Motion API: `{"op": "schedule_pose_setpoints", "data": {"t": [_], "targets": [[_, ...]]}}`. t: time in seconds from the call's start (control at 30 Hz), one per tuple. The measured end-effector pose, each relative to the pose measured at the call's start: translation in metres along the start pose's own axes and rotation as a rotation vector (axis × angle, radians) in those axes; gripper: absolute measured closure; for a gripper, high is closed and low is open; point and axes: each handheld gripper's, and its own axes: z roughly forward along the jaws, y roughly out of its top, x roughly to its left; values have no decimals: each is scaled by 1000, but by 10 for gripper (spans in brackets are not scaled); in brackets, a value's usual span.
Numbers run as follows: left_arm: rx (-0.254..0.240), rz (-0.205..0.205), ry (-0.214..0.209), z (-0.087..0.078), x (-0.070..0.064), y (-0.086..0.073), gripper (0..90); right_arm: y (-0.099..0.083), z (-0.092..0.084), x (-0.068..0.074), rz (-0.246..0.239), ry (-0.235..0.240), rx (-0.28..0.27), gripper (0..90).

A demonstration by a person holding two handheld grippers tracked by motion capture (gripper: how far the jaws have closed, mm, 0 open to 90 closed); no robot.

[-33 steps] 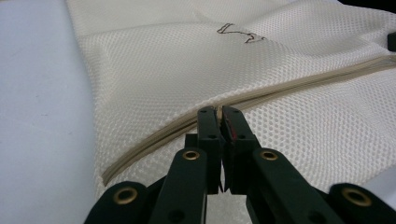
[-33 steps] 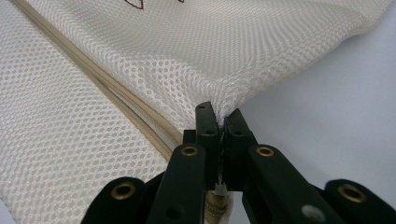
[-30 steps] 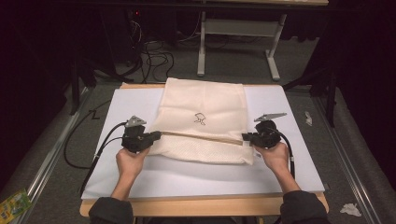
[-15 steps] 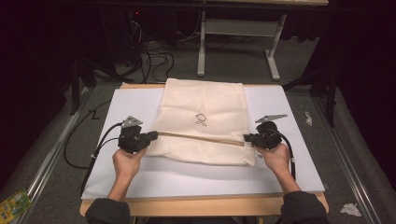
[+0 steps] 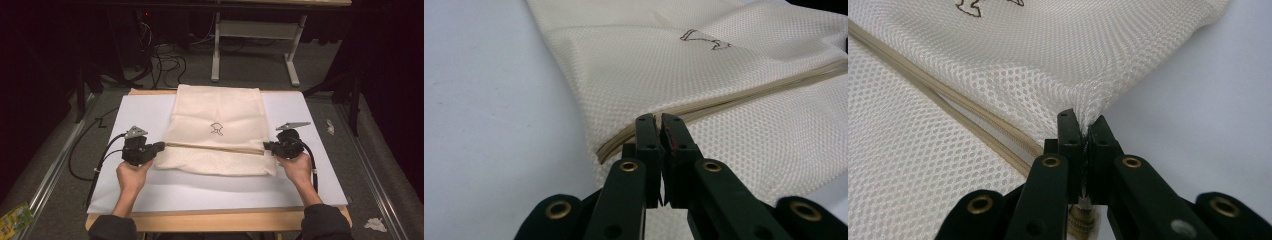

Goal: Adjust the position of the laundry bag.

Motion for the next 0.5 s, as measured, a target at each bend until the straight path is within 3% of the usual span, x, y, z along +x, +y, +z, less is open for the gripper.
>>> {"op": "schedule_pose_setpoints", "data": {"t": [0.5], "targets": [[10,-13,43,-8,7,0,873,3,0,-6,6,-12,-15,891]]}}
